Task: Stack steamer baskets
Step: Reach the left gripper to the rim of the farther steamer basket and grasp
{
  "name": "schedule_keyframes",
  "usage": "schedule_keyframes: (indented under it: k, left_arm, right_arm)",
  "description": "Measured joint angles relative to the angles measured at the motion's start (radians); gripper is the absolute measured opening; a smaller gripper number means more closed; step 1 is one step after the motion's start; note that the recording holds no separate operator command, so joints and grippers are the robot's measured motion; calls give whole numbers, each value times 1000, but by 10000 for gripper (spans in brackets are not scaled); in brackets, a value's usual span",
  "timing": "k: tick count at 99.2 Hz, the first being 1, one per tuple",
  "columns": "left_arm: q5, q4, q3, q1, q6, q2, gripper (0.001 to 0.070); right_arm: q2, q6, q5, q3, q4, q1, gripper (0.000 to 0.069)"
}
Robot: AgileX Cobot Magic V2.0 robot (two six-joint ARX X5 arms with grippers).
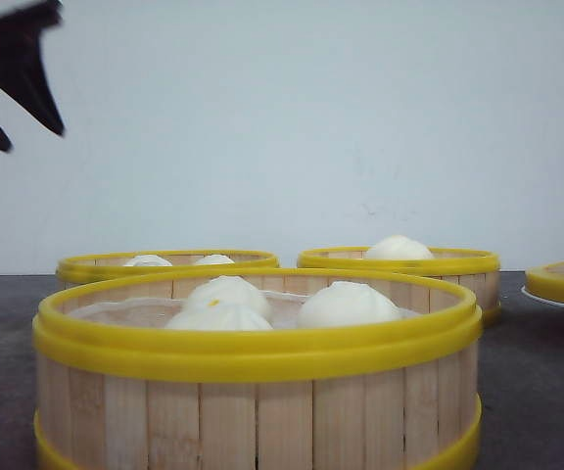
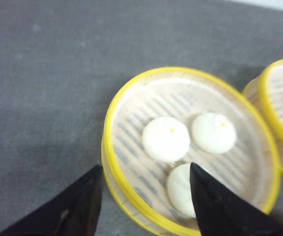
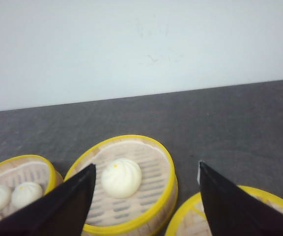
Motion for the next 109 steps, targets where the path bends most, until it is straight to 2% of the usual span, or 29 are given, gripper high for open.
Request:
schedule_keyframes:
  k: [9, 26, 43, 62, 74, 97, 104, 109]
  left_arm:
    - [-2, -36, 51, 0, 0, 96, 333]
    - [-51, -153, 174, 0, 0, 270, 333]
    - [-75, -181, 253, 0, 0, 388, 333]
    - [-77, -174, 270, 0, 0, 447, 301]
    - [-95, -173, 272, 3, 0, 477, 298]
    - [-95, -168, 272, 5, 0, 522, 296]
    - [-95, -149, 272, 5, 0, 523, 265]
    - [-95, -143, 272, 5, 0, 523, 219]
  right_arm:
    - [0, 0, 0, 0, 0, 5, 411]
    - [0, 0, 0, 0, 0, 10, 411]
    - [0, 0, 0, 0, 0, 10, 411]
    - [0, 0, 0, 0, 0, 10, 411]
    - [0, 0, 2, 0, 0, 10, 411]
    - [6, 0, 2, 0, 0, 10, 411]
    - [13, 0, 3, 0, 0, 10, 411]
    - [18, 0, 3, 0, 0, 10, 411]
